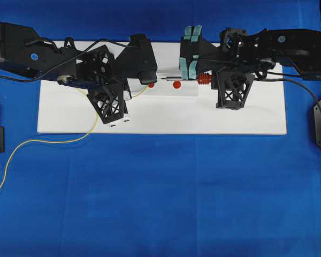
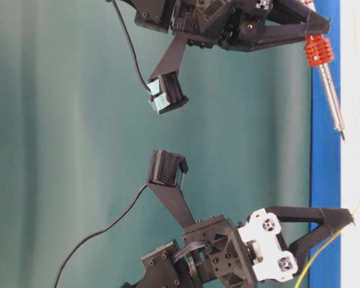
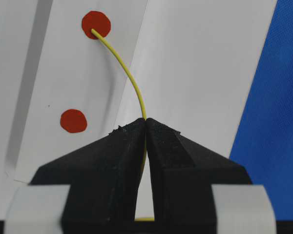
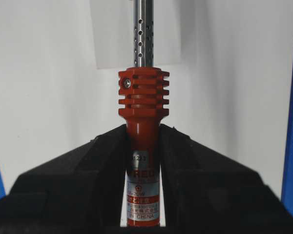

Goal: Touch the tip of the soldering iron to the tip of the solder at the mark.

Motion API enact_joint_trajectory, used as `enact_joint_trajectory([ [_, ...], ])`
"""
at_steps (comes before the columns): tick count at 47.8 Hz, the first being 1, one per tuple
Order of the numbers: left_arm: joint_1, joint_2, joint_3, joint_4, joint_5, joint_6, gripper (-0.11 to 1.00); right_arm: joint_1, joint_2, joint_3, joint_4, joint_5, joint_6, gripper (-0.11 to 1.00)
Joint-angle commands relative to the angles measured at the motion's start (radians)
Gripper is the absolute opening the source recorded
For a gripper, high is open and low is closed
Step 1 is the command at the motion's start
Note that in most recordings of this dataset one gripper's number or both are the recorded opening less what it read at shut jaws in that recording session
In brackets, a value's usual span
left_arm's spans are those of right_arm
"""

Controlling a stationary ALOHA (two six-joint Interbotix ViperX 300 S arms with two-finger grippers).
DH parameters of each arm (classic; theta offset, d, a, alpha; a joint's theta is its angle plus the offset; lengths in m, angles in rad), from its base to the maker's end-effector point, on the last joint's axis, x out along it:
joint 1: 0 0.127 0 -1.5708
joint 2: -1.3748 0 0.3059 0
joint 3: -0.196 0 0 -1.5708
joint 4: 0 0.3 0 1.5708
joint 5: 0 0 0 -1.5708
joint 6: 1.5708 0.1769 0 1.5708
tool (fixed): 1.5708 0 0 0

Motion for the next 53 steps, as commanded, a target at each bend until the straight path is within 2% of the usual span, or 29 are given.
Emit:
enact_joint_trajectory([
  [1,0.002,-0.011,-0.021,0.002,-0.006,-0.002,0.01,0.011,0.000,-0.032,-0.002,-0.006,-0.002,0.07],
  [23,0.002,-0.012,-0.018,0.002,-0.005,0.000,0.01,0.017,0.077,-0.084,-0.003,-0.006,-0.008,0.07],
  [53,0.002,-0.012,-0.018,0.002,0.000,0.002,0.01,0.018,0.083,-0.092,-0.003,0.002,-0.009,0.07],
])
